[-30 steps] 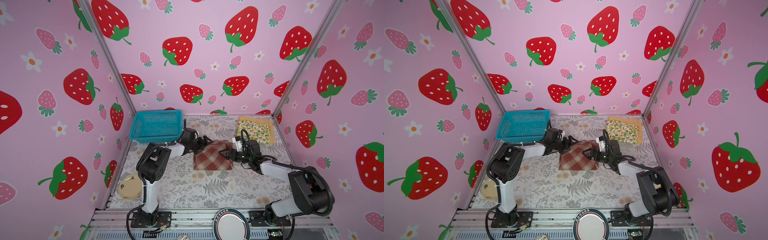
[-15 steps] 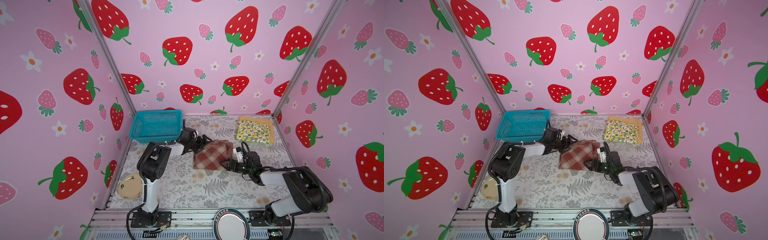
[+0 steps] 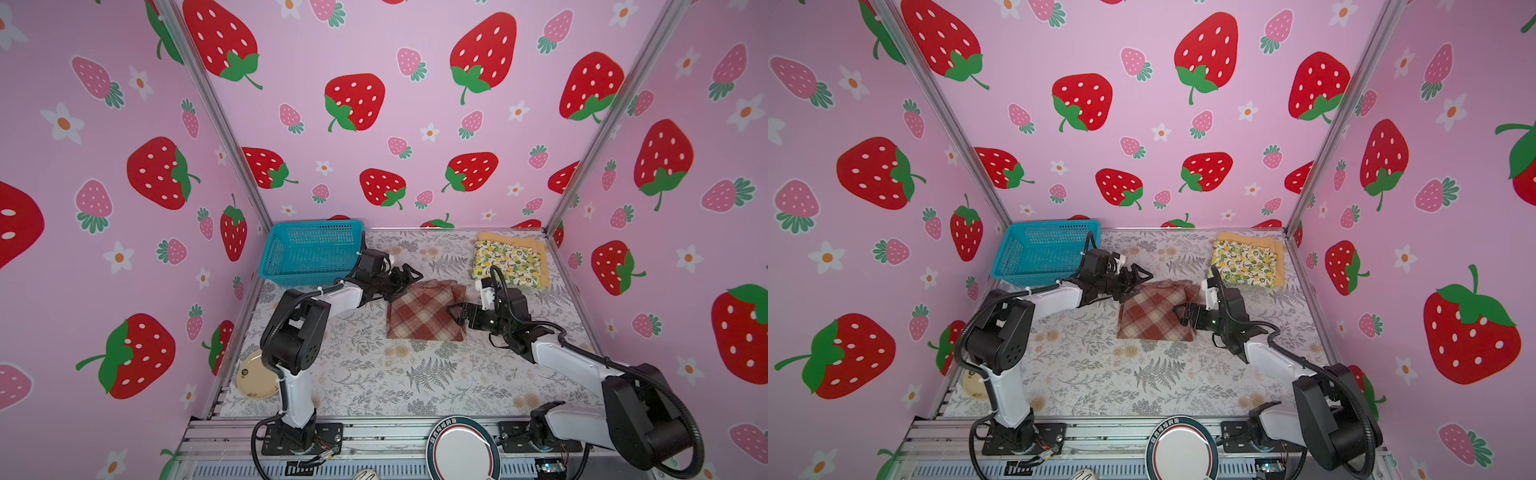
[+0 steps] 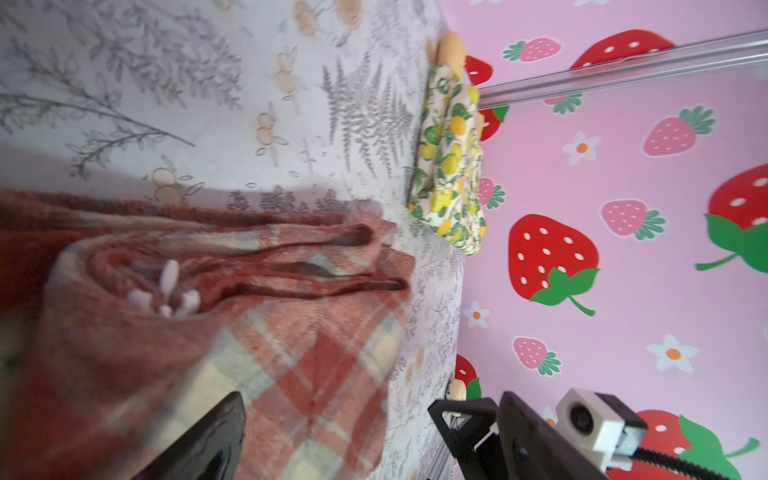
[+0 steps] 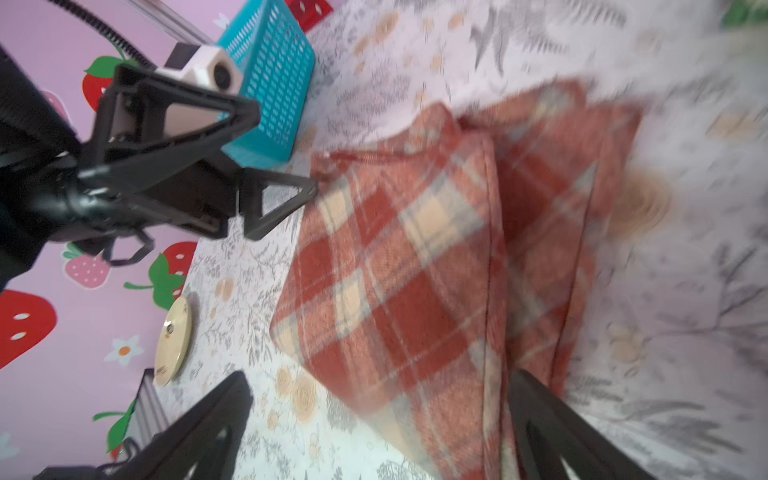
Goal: Fold and stack the skirts
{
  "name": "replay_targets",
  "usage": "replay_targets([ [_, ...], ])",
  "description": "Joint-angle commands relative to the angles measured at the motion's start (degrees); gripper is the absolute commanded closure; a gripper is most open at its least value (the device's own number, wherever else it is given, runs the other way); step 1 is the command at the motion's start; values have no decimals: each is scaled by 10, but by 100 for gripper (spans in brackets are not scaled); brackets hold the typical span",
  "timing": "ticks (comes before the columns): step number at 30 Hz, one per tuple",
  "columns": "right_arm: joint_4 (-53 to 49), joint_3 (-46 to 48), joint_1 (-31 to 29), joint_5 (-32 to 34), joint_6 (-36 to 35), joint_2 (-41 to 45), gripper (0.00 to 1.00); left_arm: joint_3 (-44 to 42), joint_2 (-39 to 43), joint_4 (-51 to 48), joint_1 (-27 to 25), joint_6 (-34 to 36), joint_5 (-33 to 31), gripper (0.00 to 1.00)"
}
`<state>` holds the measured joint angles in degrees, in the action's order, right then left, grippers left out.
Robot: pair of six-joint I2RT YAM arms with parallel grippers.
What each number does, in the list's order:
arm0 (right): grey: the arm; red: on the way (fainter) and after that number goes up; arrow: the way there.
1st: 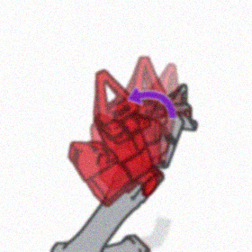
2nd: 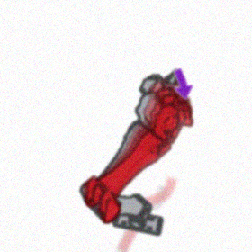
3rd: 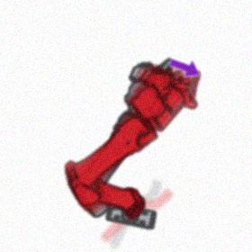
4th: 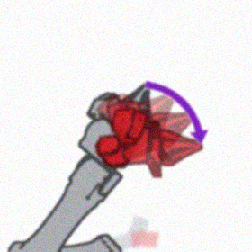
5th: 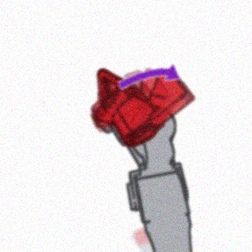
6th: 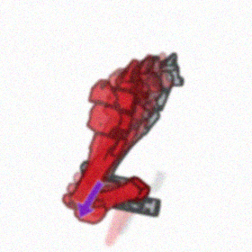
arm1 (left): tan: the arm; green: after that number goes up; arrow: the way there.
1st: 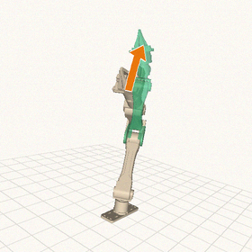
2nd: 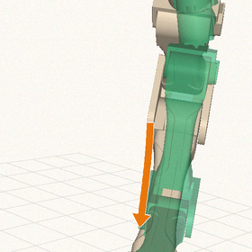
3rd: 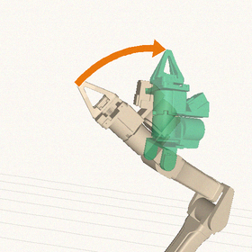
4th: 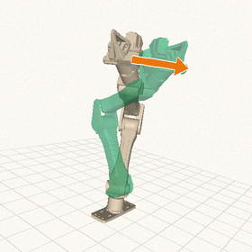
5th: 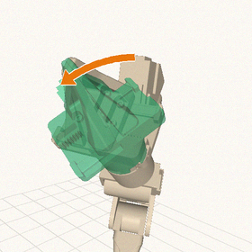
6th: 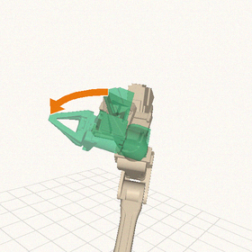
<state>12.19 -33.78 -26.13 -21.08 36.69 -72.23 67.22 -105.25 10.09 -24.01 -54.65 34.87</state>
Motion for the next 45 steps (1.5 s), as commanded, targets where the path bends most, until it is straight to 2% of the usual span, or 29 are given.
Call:
replay_targets([
  [1, -122, -44, 0, 92, -63, -12, 0, 2, 80, -68, -9, 48, -19, 3],
  [3, -139, -63, 1, 116, -82, -32, 0, 8, 120, -145, -17, 93, -66, 2],
  [7, -150, -85, 0, 144, -110, -79, 0, 16, 192, -310, -48, 184, -242, 1],
  [12, -138, -96, 0, 141, -127, -140, 0, -55, 266, -327, -49, 181, -310, 1],
  [16, -103, -93, 0, 106, -124, -170, 0, -105, 307, -320, -50, 173, -329, 1],
  [22, -59, -91, 0, 50, -107, -215, 1, -130, 313, -317, -50, 166, -324, 1],
  [29, -16, -81, -1, 7, -79, -268, 10, -138, 309, -312, -49, 163, -320, 1],
  [32, -2, -77, -1, -11, -72, -292, 24, -138, 307, -312, -49, 164, -321, 1],
  [35, 6, -76, -2, -19, -69, -308, 43, -138, 304, -311, -49, 164, -319, 1],
  [36, 8, -78, -2, -19, -69, -311, 53, -138, 302, -311, -49, 164, -319, 0],
  [38, 7, -82, -1, -18, -71, -316, 80, -139, 300, -311, -49, 164, -318, 0],
  [39, 3, -88, -1, -18, -72, -319, 87, -141, 300, -309, -49, 164, -318, 0],
  [42, -29, -122, -1, -15, -86, -329, 91, -146, 298, -308, -49, 165, -320, 0],
  [45, -68, -160, -1, 18, -107, -322, 97, -152, 300, -304, -48, 166, -321, 0],
])
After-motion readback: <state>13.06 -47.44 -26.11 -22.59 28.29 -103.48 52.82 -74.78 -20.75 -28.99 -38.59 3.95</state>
